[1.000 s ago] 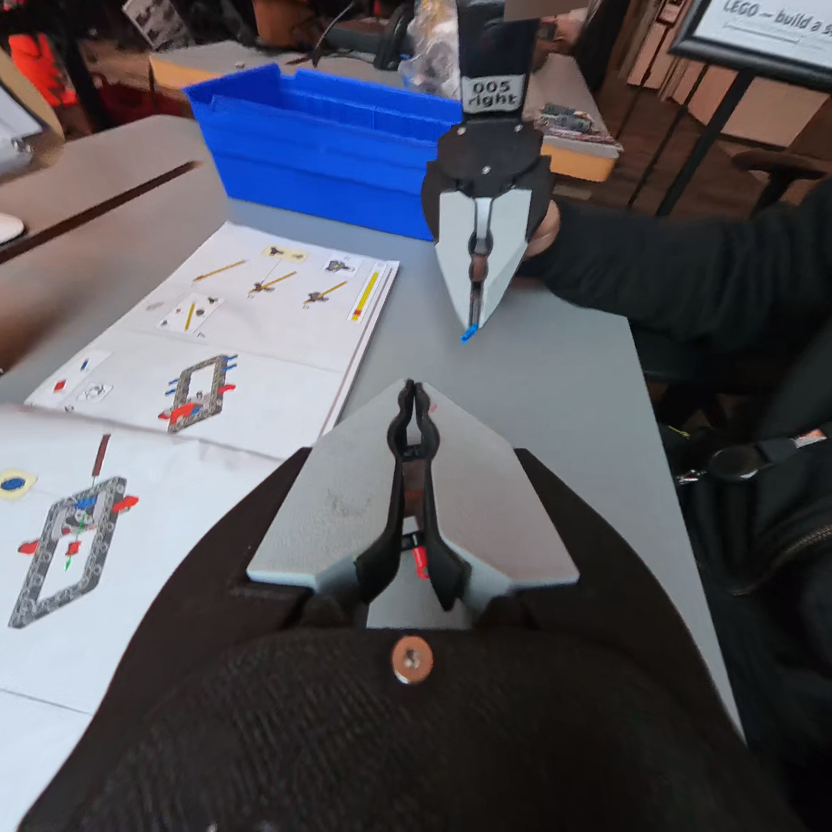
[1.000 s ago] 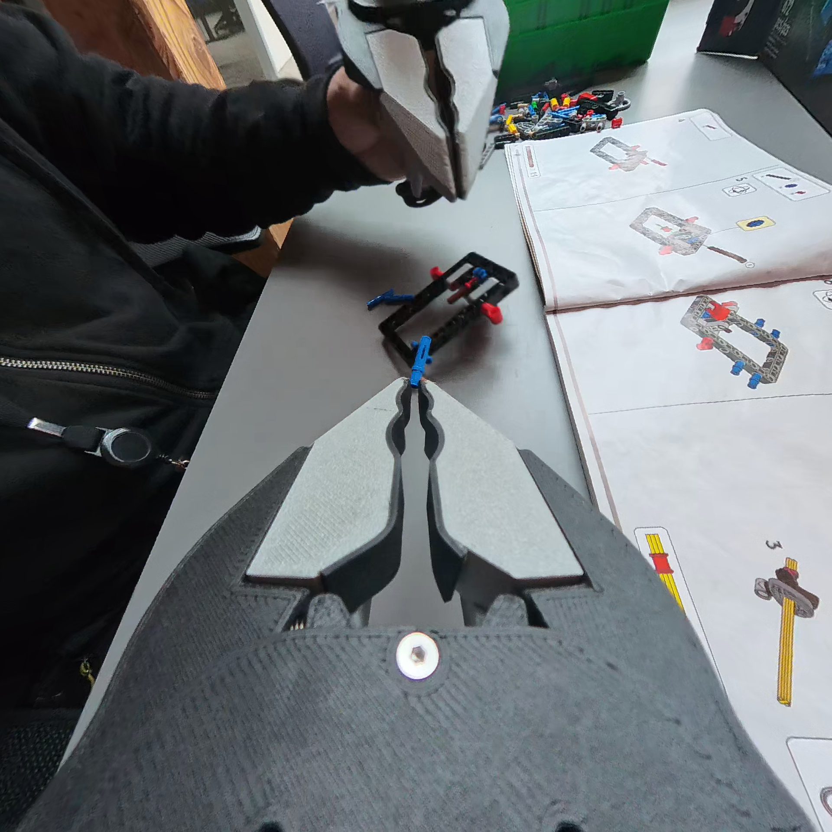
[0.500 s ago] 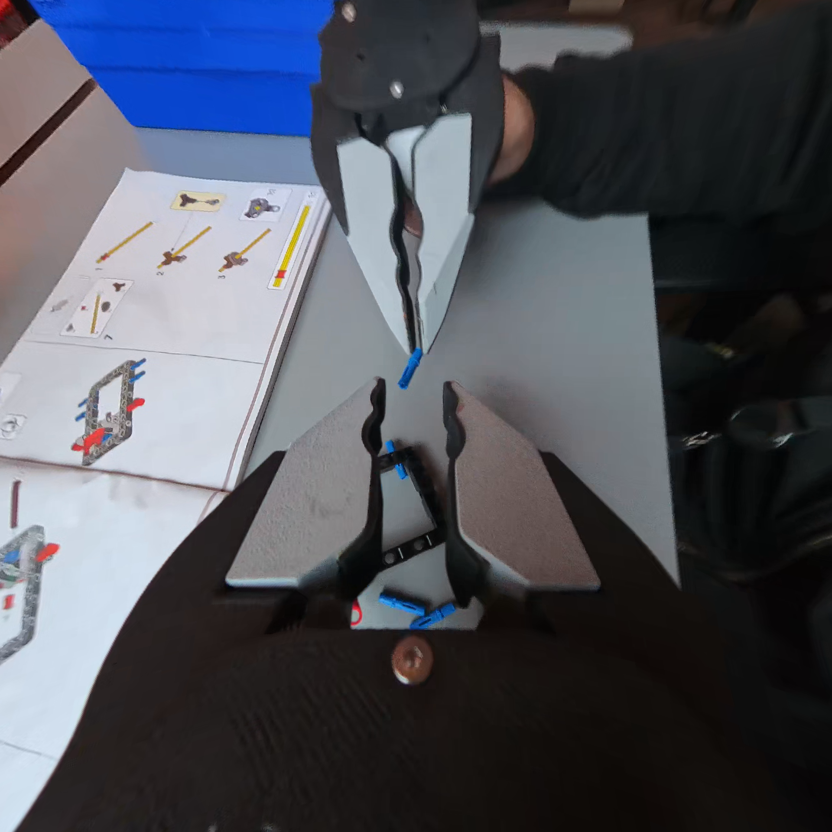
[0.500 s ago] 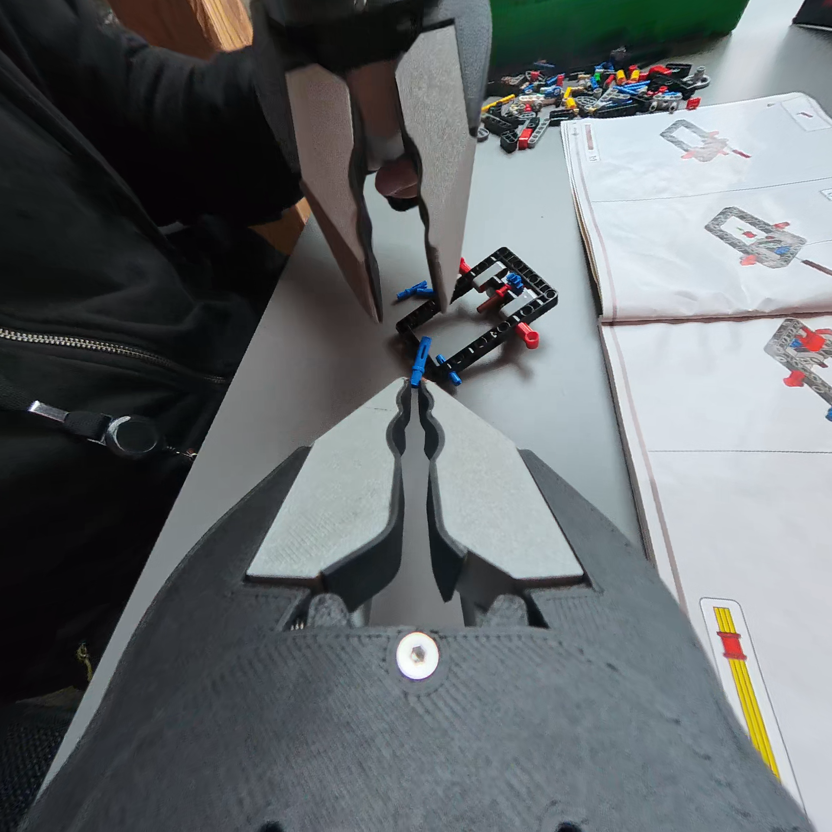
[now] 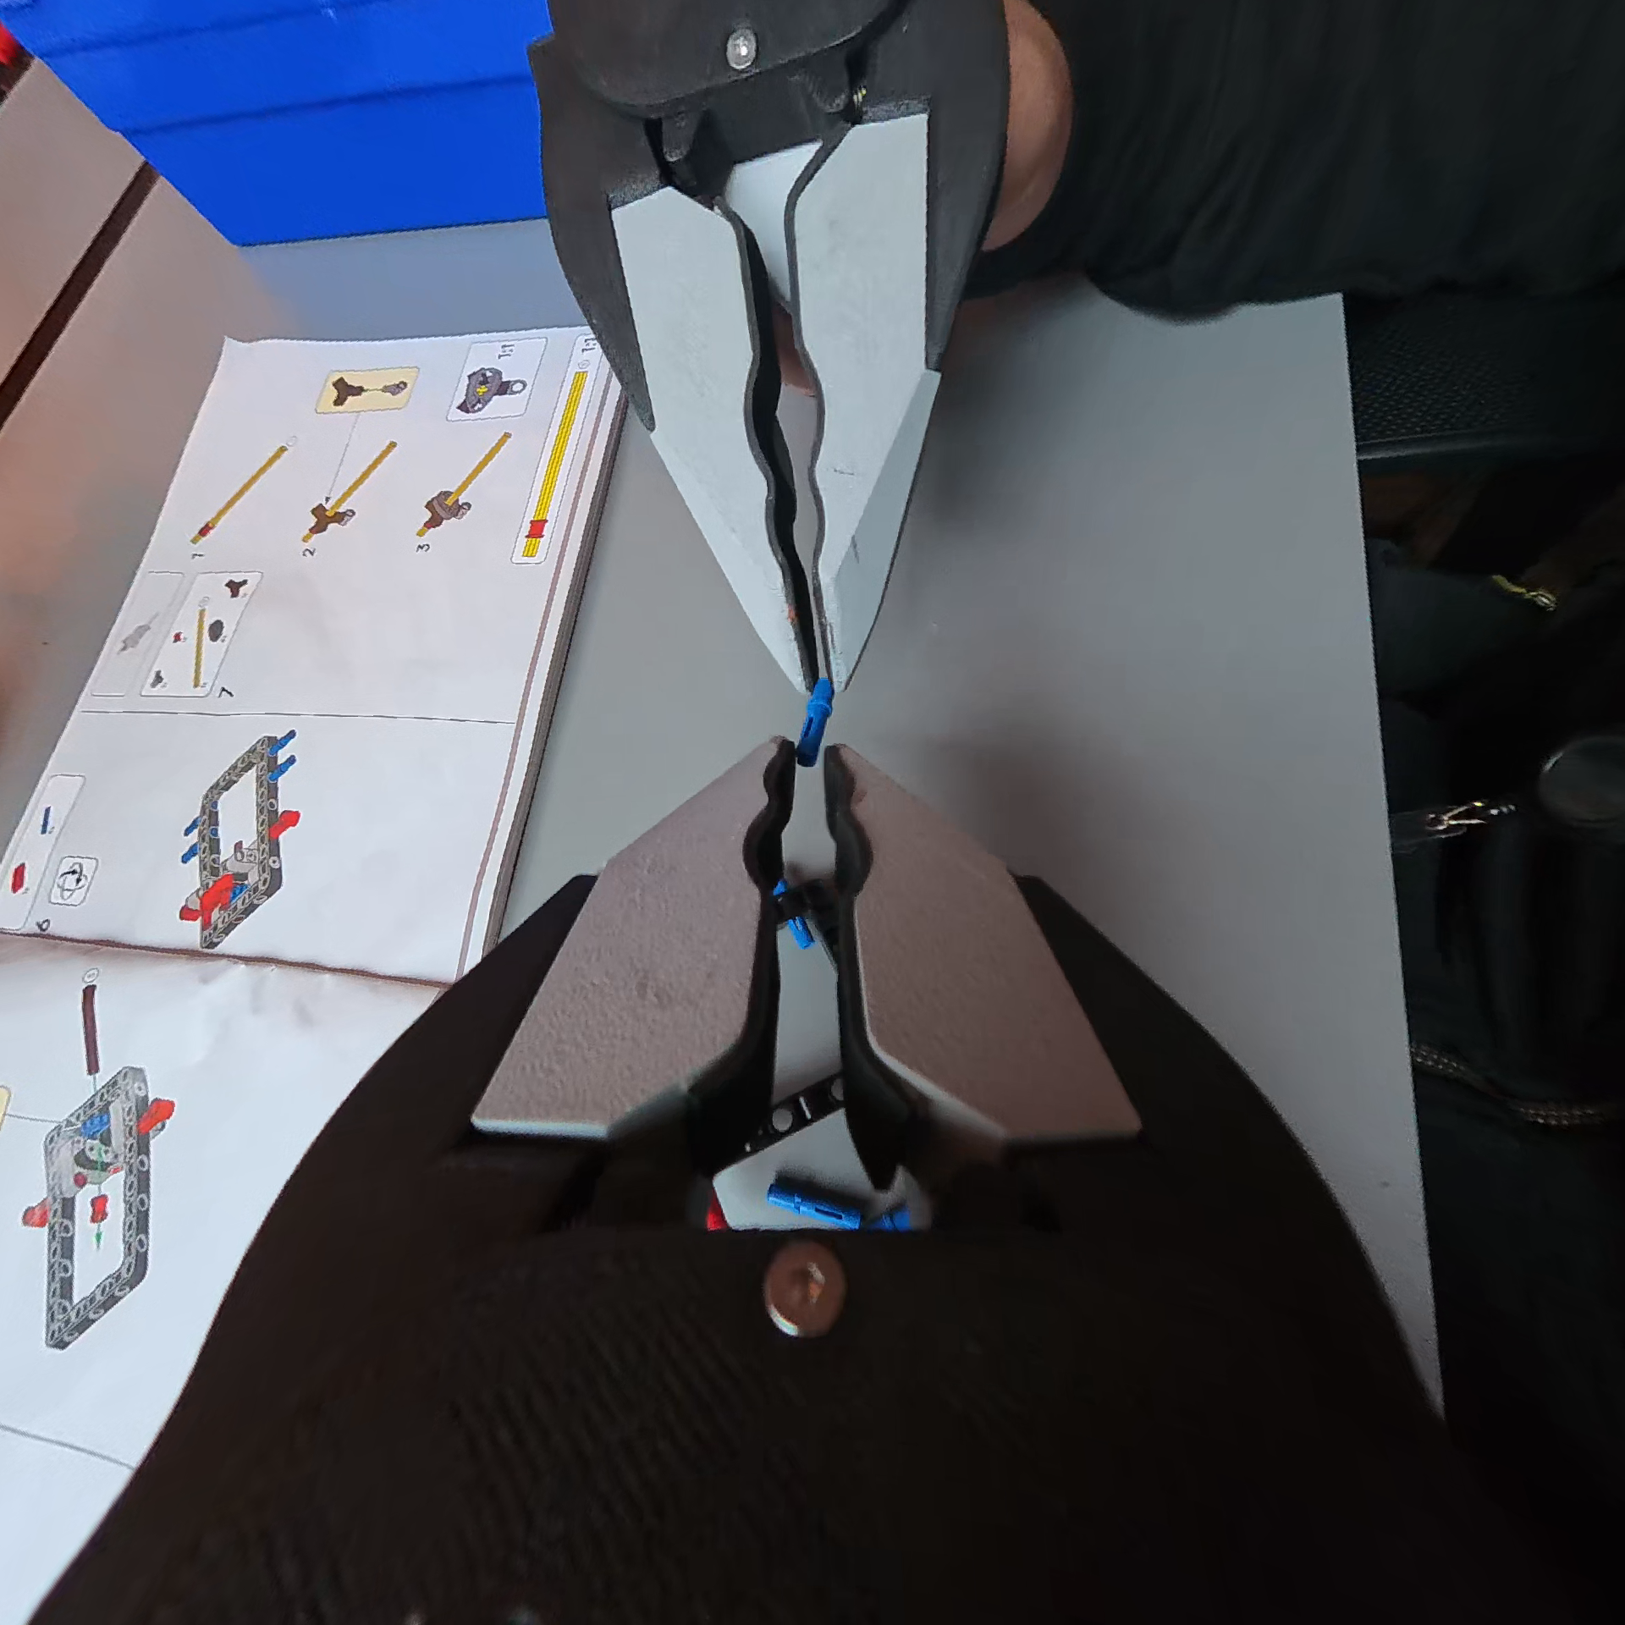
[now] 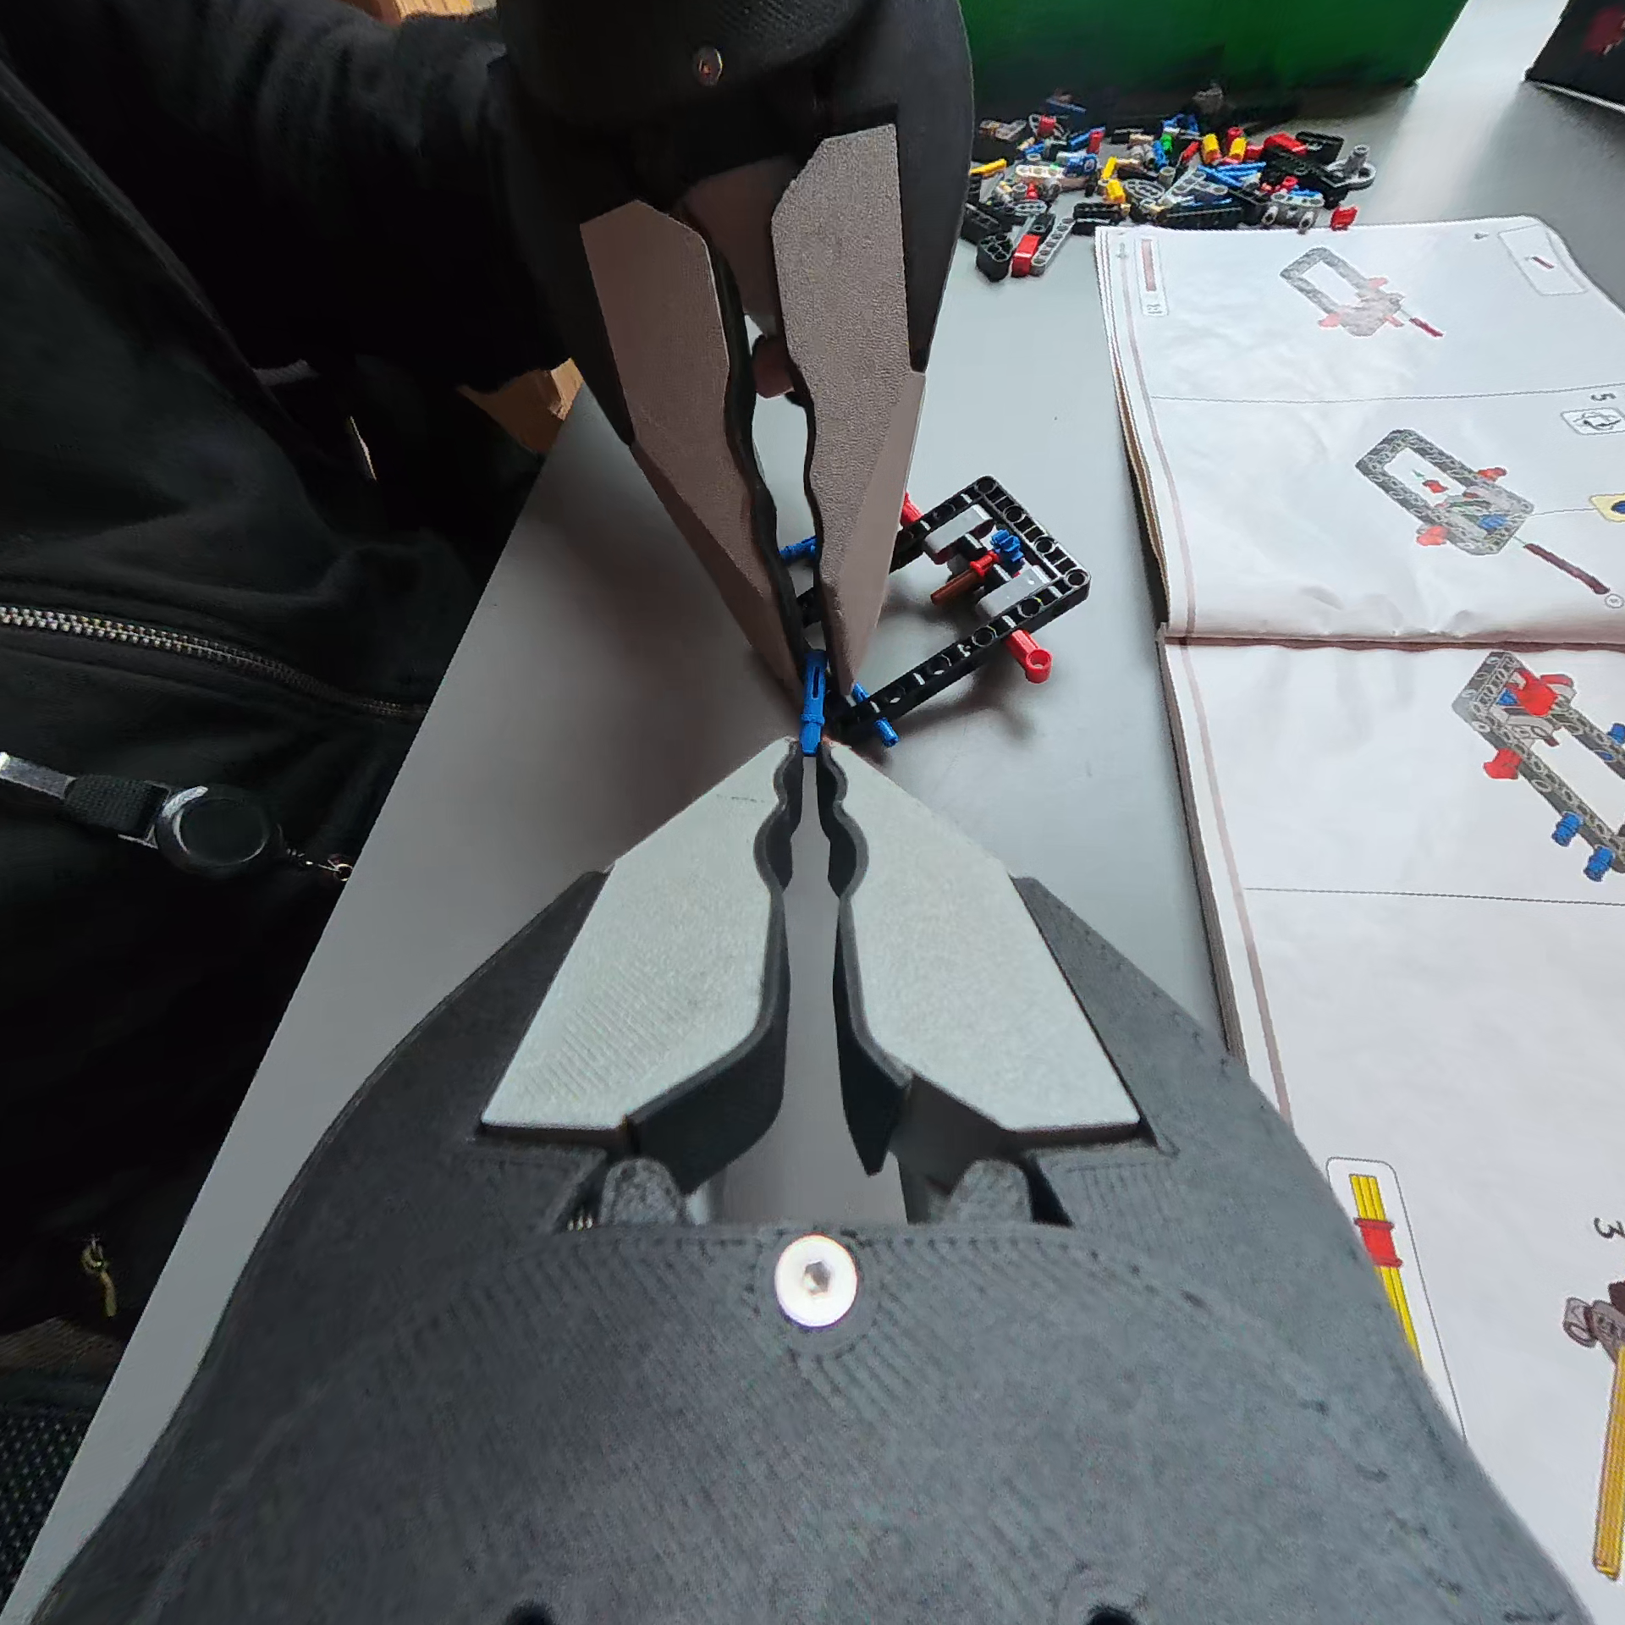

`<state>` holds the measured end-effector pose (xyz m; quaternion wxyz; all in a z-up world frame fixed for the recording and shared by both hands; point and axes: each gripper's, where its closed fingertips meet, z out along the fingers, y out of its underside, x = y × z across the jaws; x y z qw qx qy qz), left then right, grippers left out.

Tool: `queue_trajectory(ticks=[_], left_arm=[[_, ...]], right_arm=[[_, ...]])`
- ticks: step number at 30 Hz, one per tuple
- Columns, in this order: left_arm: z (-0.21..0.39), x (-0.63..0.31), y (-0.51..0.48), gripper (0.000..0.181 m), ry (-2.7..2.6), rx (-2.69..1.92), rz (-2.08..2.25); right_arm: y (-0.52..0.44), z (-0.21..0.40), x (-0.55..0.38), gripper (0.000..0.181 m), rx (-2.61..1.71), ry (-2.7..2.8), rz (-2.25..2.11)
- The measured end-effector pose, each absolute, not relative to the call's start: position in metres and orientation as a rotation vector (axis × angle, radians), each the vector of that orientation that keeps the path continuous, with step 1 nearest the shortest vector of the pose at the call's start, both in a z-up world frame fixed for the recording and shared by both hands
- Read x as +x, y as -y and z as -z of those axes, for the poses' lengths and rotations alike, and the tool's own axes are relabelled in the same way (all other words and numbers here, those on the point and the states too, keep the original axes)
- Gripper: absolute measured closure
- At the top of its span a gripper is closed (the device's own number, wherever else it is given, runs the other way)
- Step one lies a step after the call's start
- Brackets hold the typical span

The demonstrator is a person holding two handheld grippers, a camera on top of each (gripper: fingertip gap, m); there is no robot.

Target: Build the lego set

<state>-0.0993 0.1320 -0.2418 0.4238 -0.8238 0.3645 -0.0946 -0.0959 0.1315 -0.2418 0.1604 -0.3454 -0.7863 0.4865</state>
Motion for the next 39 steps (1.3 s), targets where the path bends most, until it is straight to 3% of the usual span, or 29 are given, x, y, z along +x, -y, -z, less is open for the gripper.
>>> queue_trajectory(ticks=[39], left_arm=[[0.207, -0.095, -0.145, 0.179, -0.7, -1.83, 0.314]], right_arm=[[-0.141, 0.208, -0.101, 0.18, -0.974, 2.037, -1.595]])
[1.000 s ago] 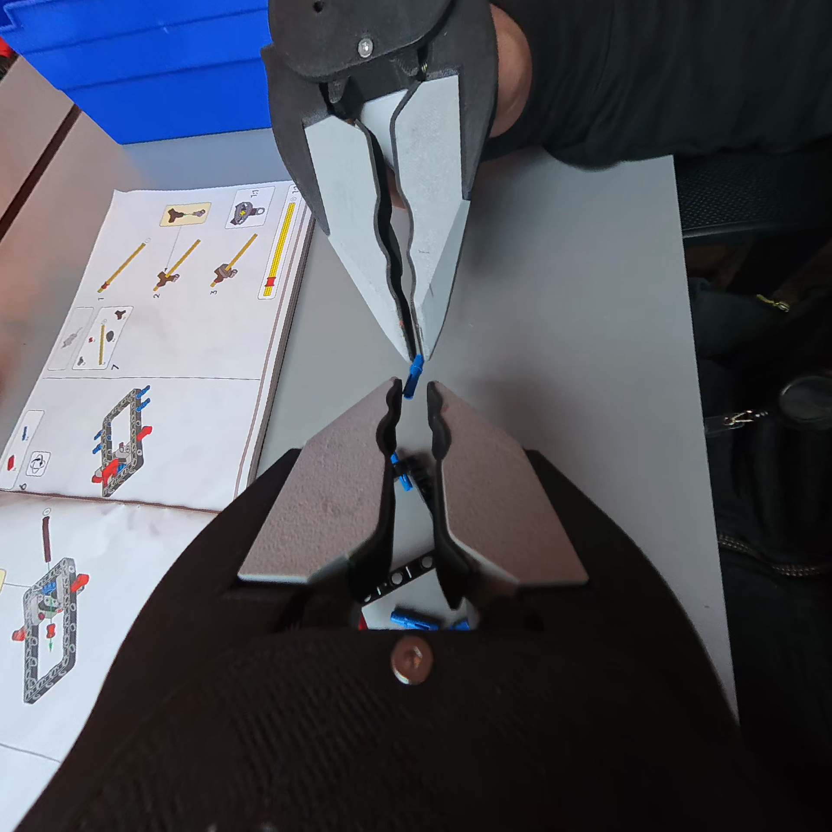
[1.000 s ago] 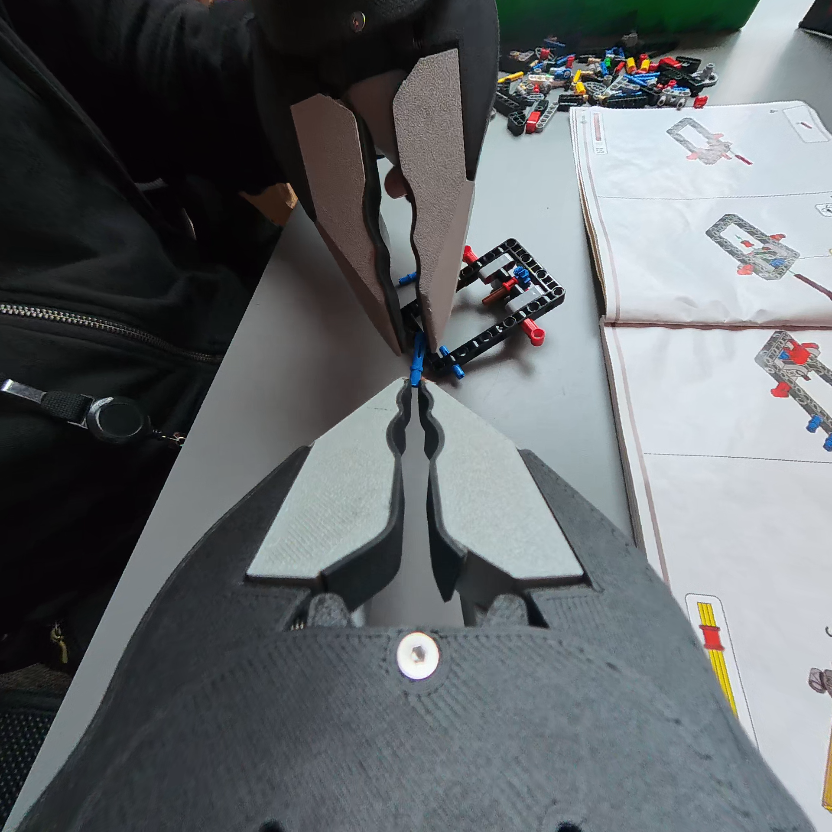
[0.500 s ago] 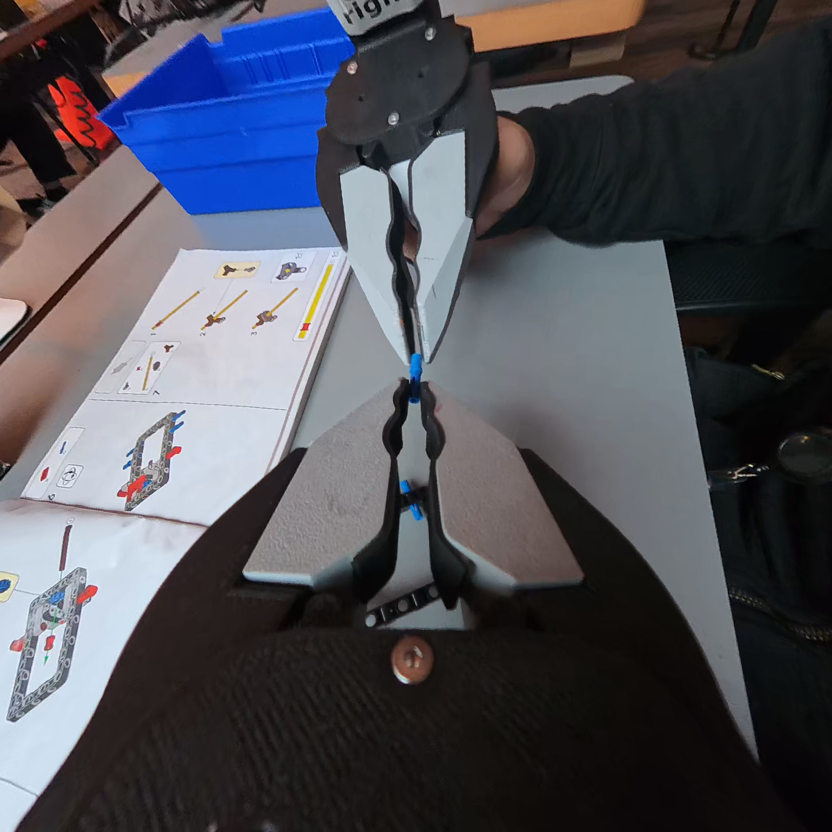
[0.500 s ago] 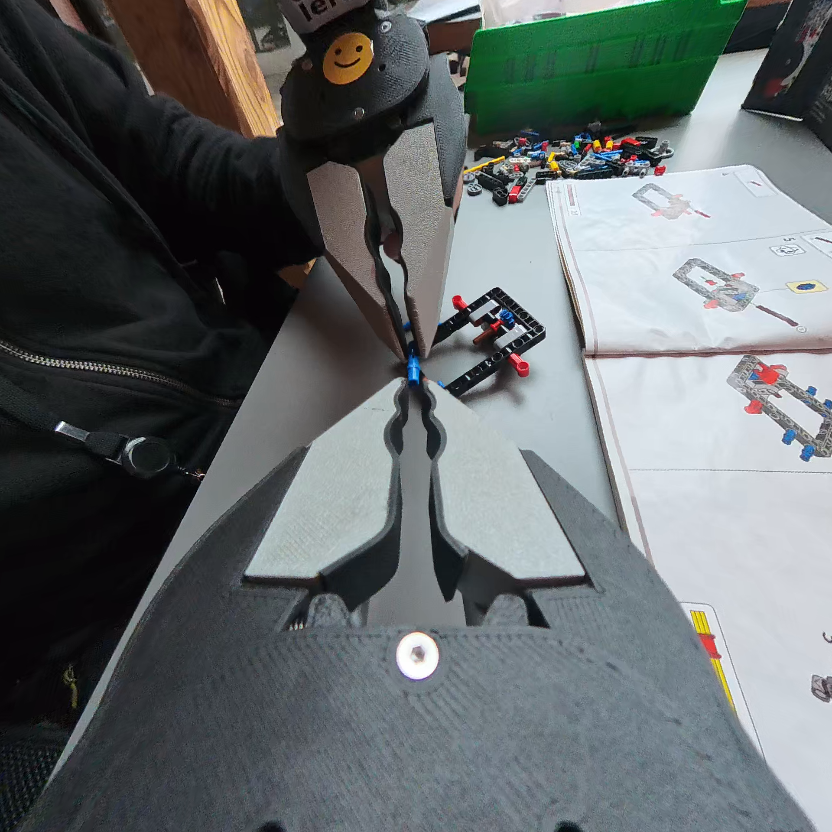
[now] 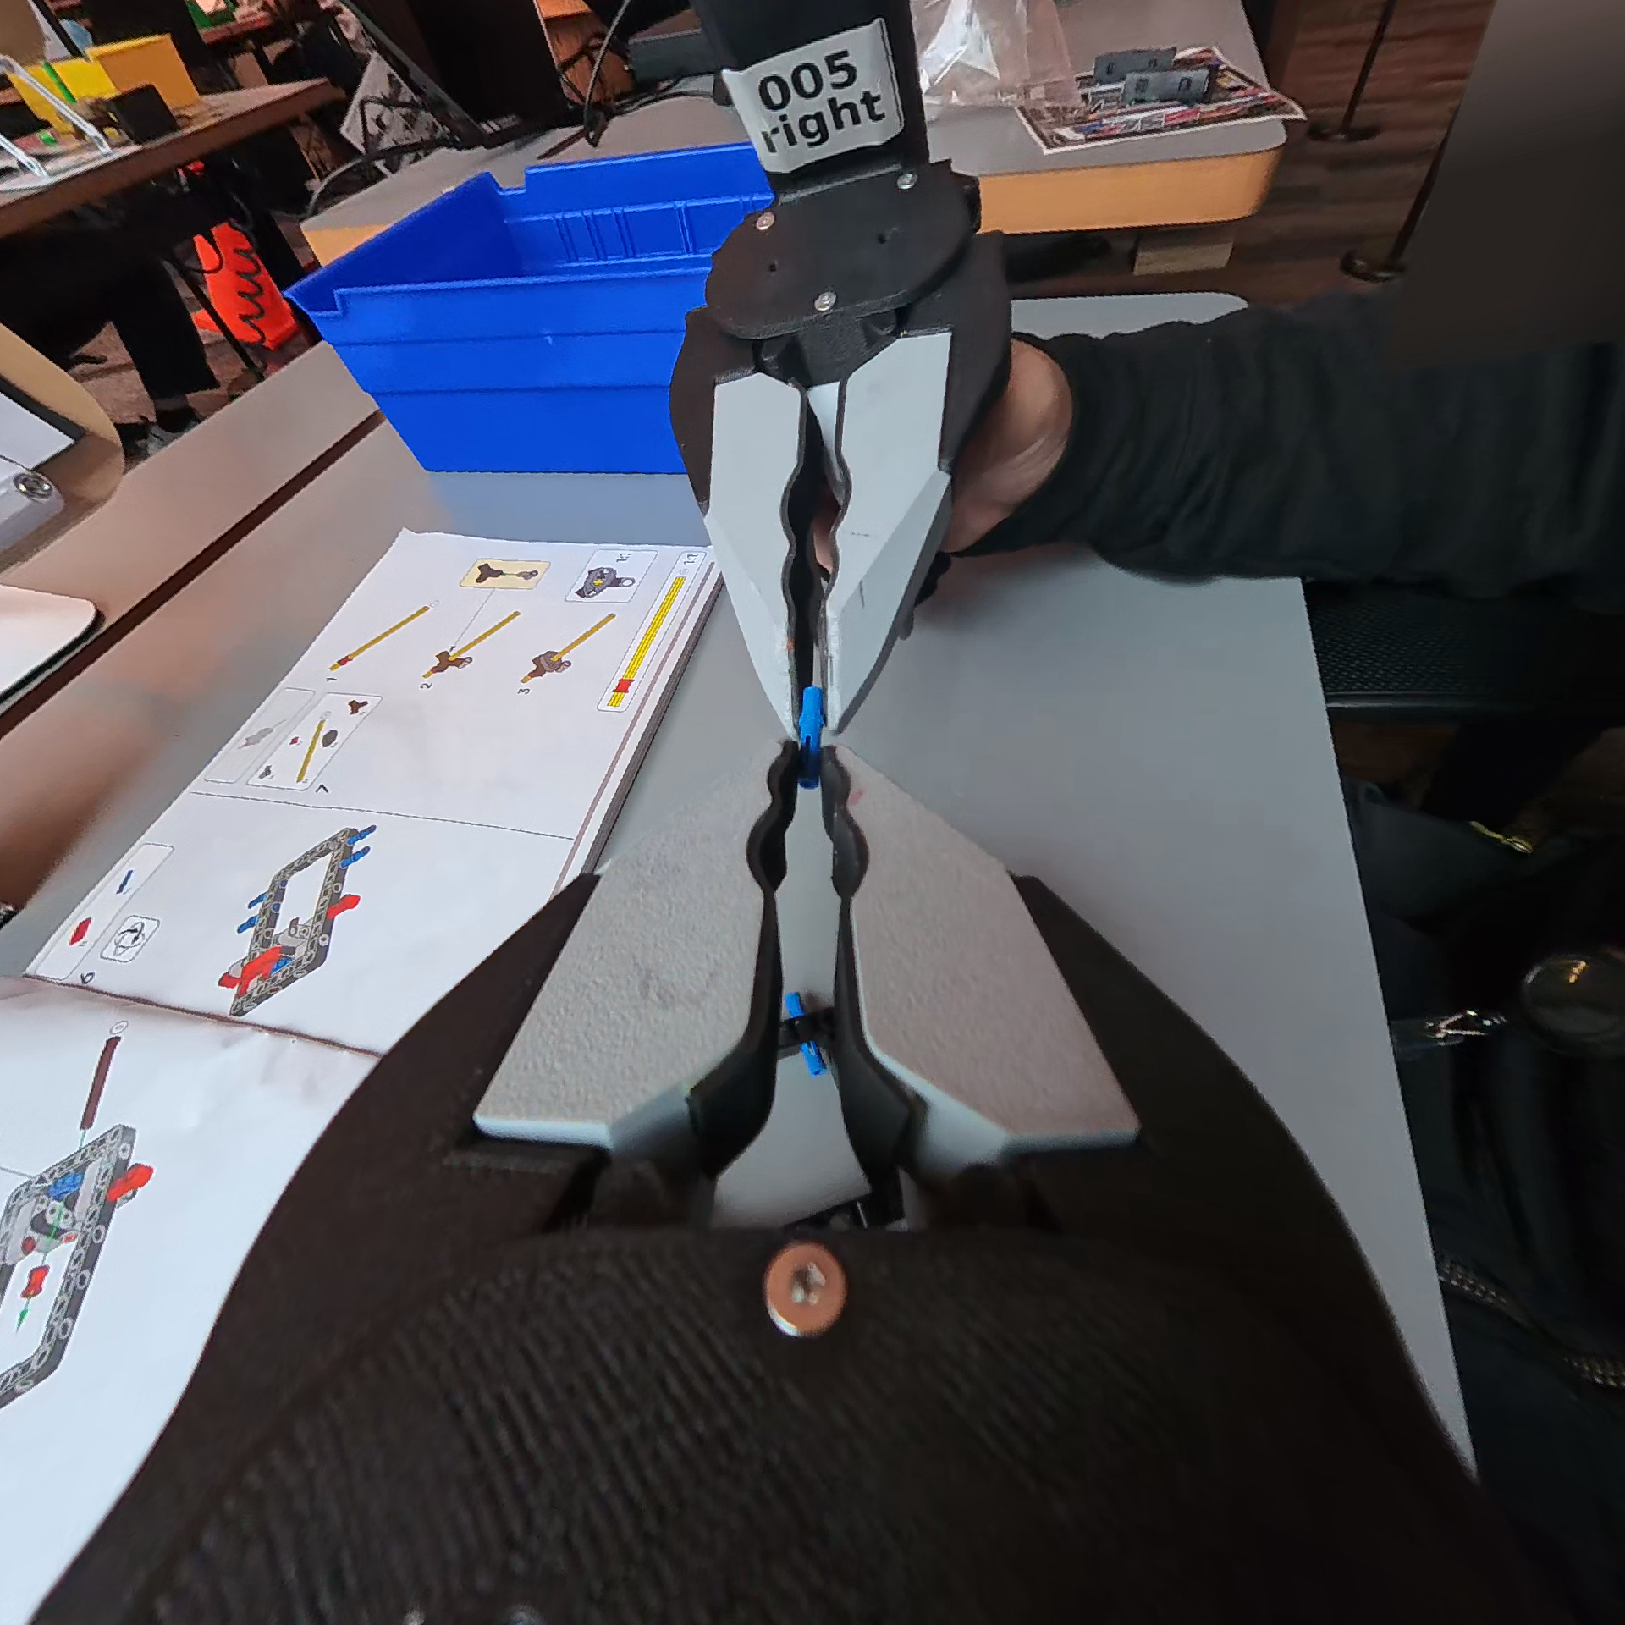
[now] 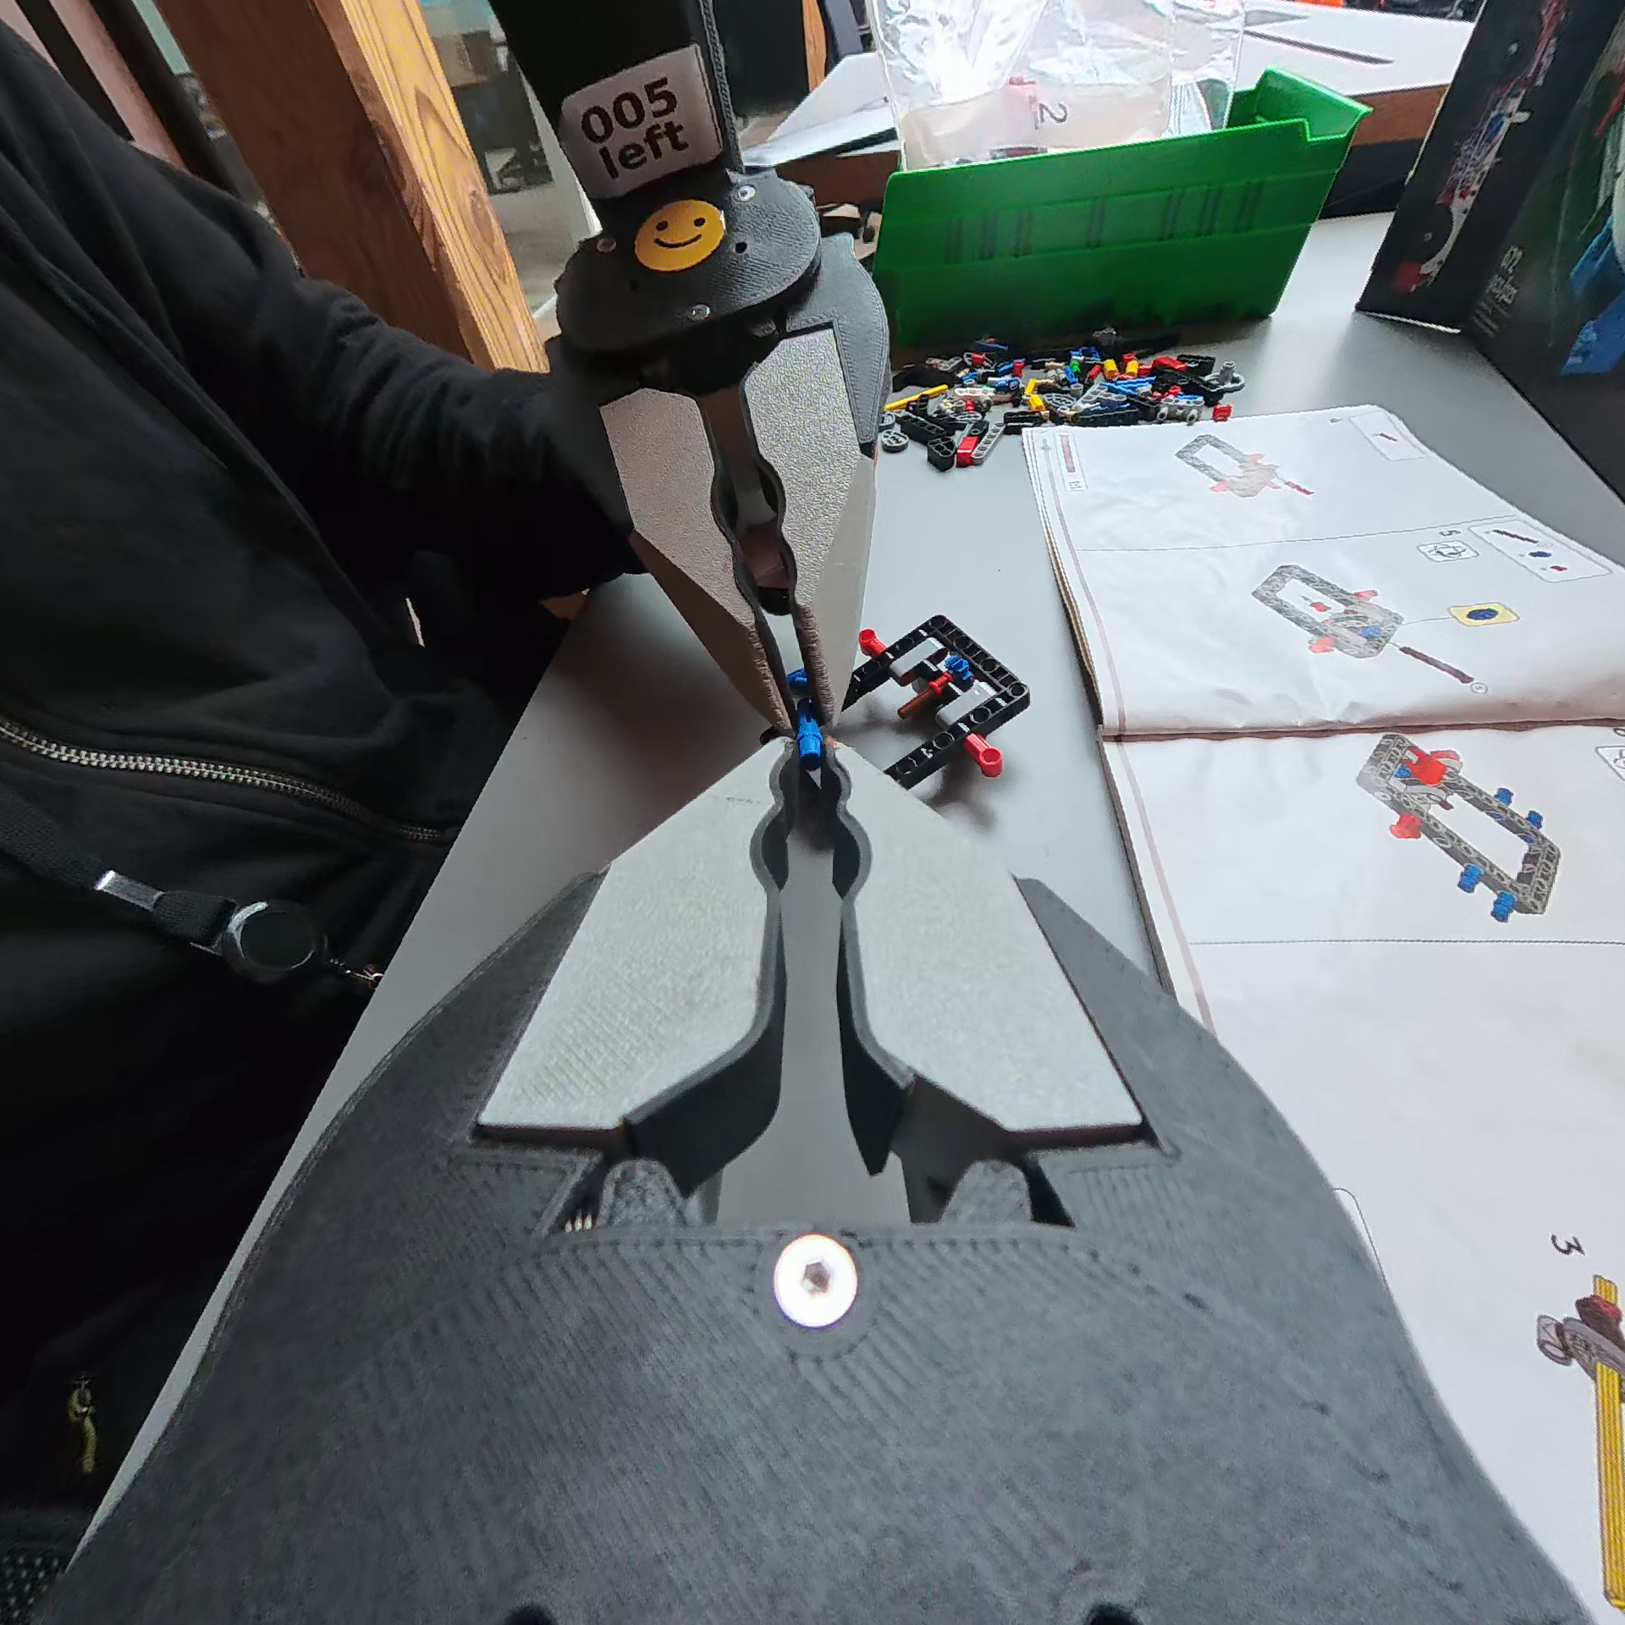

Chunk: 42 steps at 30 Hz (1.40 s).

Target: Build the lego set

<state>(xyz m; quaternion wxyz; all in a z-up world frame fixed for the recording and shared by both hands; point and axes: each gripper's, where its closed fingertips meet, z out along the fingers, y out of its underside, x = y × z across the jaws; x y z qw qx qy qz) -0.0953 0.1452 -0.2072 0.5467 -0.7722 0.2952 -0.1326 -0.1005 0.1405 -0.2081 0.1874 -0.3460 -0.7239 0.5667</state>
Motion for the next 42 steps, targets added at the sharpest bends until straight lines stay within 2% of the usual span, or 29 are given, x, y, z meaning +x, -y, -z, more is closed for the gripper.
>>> queue_trajectory(ticks=[6, 8, 15, 22, 23, 24, 28, 38, 42], left_arm=[[0.21, -0.097, -0.147, 0.178, -0.675, -1.862, 0.318], [0.221, -0.105, -0.145, 0.162, -0.642, -1.96, 0.311], [0.264, -0.116, -0.112, 0.154, -0.484, -2.308, 0.354], [0.292, -0.13, -0.096, 0.156, -0.564, -2.464, 0.08], [0.292, -0.129, -0.095, 0.16, -0.575, -2.47, 0.099], [0.293, -0.125, -0.093, 0.173, -0.6, -2.475, 0.139], [0.291, -0.123, -0.086, 0.174, -0.696, -2.521, 0.178], [0.208, -0.097, -0.072, 0.173, -0.677, -2.419, 0.977], [0.206, -0.112, -0.078, 0.176, -0.599, -2.431, 1.216]], right_arm=[[-0.143, 0.21, -0.101, 0.18, -0.972, 2.042, -1.559], [-0.148, 0.215, -0.104, 0.18, -1.008, 2.042, -1.506], [-0.163, 0.233, -0.112, 0.18, -1.15, 2.046, -1.408], [-0.162, 0.232, -0.112, 0.18, -1.148, 2.042, -1.424], [-0.163, 0.232, -0.112, 0.18, -1.148, 2.041, -1.424], [-0.163, 0.232, -0.112, 0.18, -1.149, 2.039, -1.425], [-0.162, 0.23, -0.111, 0.18, -1.143, 2.039, -1.44], [-0.16, 0.215, -0.105, 0.18, -1.108, 2.006, -1.512], [-0.155, 0.22, -0.105, 0.18, -1.108, 2.037, -1.514]])
